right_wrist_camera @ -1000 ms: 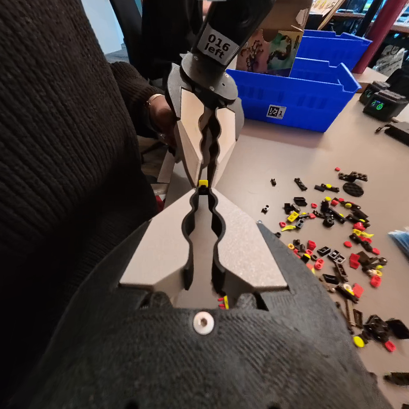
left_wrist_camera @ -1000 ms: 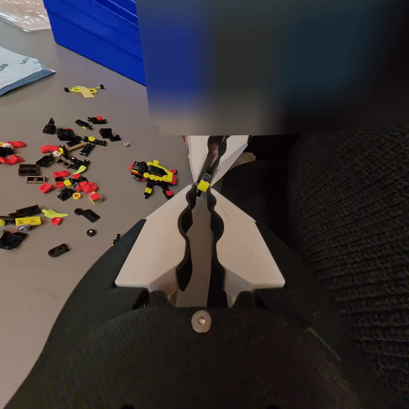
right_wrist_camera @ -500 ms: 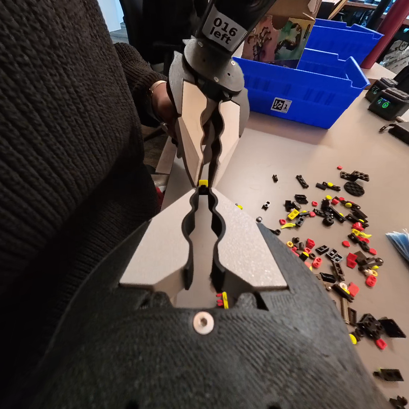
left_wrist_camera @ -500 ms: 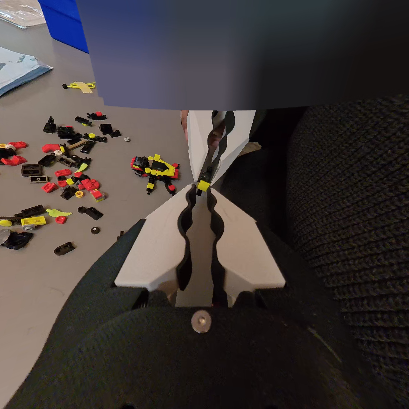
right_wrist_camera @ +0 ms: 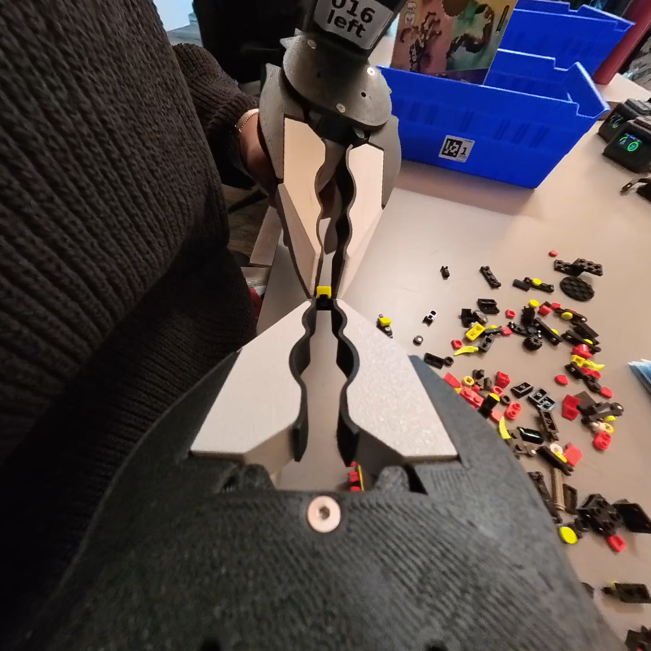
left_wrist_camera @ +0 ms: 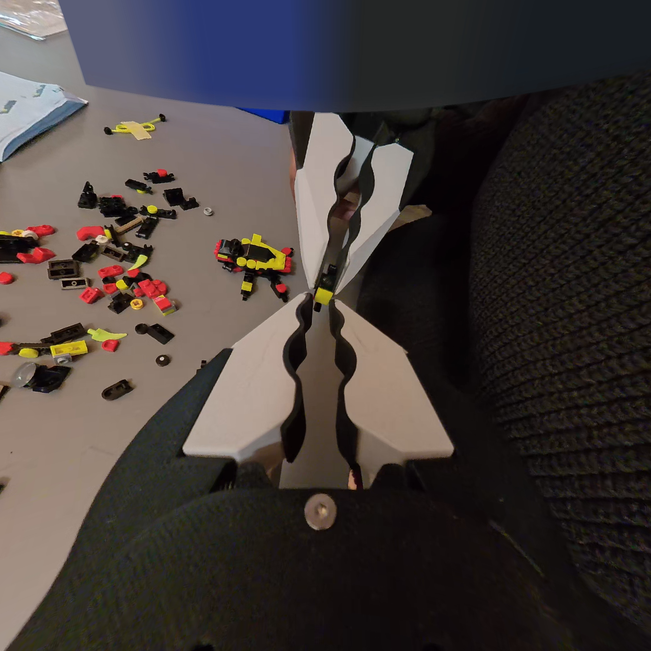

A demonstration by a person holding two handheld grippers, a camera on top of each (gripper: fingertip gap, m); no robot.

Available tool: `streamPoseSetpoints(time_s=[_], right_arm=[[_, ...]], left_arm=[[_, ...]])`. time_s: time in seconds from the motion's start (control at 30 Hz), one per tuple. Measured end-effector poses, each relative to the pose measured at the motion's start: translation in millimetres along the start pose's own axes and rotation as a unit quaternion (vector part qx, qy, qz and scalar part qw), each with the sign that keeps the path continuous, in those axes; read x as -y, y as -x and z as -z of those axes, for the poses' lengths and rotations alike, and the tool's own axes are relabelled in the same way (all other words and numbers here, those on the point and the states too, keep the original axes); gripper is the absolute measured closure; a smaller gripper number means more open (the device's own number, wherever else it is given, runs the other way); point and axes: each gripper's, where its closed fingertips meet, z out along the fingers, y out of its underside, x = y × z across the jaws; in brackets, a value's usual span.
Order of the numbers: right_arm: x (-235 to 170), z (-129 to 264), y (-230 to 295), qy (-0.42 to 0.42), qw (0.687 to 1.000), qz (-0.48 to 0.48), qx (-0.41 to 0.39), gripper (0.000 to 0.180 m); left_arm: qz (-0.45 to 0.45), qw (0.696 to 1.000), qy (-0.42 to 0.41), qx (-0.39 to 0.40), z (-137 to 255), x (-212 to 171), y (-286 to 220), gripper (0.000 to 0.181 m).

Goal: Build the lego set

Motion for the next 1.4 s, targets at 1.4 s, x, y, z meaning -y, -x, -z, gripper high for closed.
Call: streamPoseSetpoints(time_s=[1.4], right_arm=[[-6.6,-4.2,7.0,0.020,1.000,-0.010,0.018,0.173]], left_arm=[[0.038,0.999,0.024,-0.028,-3.4,-8.7,-4.1,0.175]])
